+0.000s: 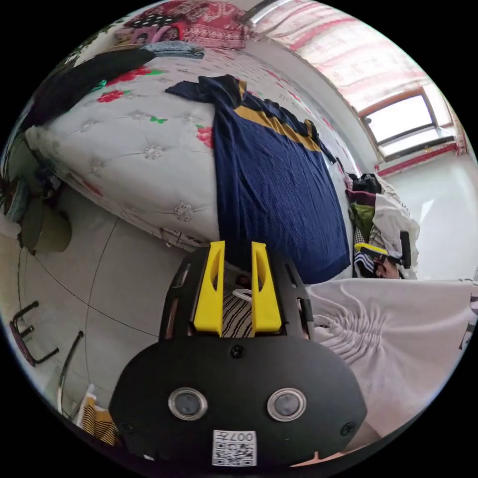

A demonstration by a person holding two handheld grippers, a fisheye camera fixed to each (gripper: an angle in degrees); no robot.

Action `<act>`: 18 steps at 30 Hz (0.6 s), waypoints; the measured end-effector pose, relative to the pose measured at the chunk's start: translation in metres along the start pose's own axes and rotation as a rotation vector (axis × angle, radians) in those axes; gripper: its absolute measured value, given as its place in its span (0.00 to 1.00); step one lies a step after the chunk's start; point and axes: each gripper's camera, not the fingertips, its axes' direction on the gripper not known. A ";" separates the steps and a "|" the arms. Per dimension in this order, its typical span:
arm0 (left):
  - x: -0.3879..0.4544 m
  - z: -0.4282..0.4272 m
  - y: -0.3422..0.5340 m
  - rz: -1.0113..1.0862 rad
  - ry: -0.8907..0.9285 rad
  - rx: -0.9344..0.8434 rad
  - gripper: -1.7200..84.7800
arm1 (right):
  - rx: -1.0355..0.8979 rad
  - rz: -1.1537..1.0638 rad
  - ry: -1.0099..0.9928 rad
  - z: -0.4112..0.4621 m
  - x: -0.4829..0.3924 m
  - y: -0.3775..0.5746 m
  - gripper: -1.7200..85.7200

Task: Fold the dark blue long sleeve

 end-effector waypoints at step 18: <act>0.099 0.066 -0.048 0.211 -0.040 -0.127 0.02 | 0.141 -0.120 -0.189 -0.048 -0.028 -0.022 0.03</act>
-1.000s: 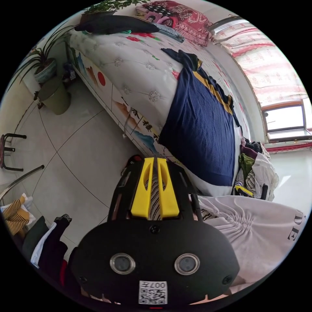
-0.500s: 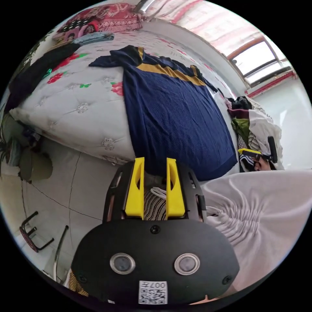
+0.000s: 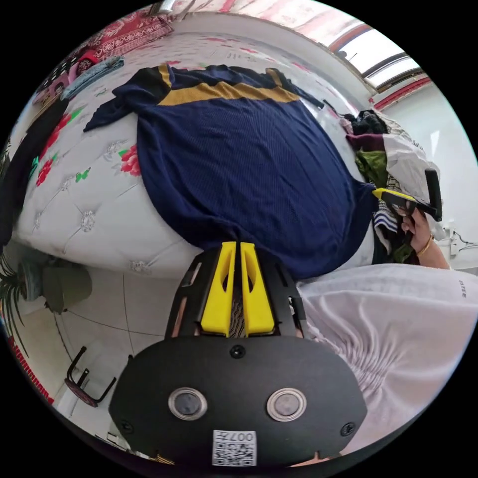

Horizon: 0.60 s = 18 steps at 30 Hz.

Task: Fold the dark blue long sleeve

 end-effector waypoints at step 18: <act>0.015 -0.010 0.083 -0.082 -0.240 0.106 0.08 | -0.027 -0.092 -0.039 0.047 -0.070 -0.021 0.08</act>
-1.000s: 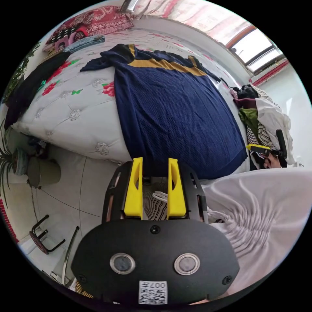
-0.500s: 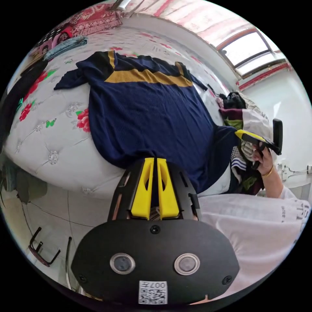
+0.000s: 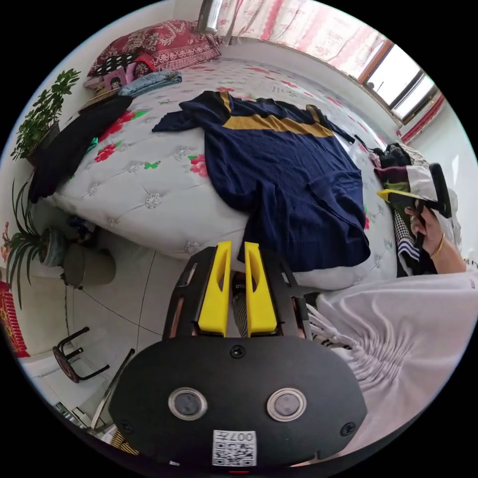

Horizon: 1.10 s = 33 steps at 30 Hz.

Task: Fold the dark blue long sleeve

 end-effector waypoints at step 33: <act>-0.232 -0.064 0.064 -0.594 0.882 0.220 0.01 | 0.212 0.090 0.089 -0.129 0.029 0.080 0.02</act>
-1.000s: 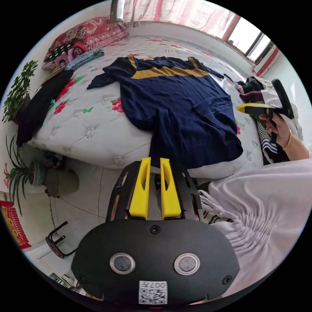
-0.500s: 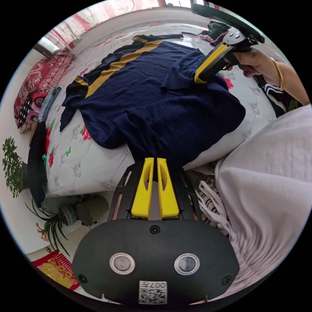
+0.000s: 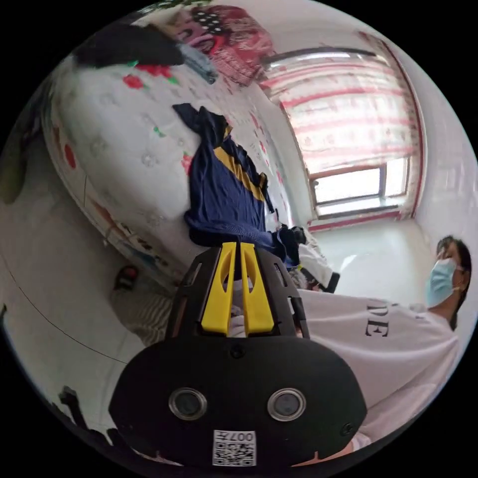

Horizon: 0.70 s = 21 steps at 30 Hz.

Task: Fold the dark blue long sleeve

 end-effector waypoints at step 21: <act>0.006 0.025 0.015 0.023 -0.327 -0.143 0.01 | -0.334 -0.026 -0.032 0.101 0.028 -0.012 0.08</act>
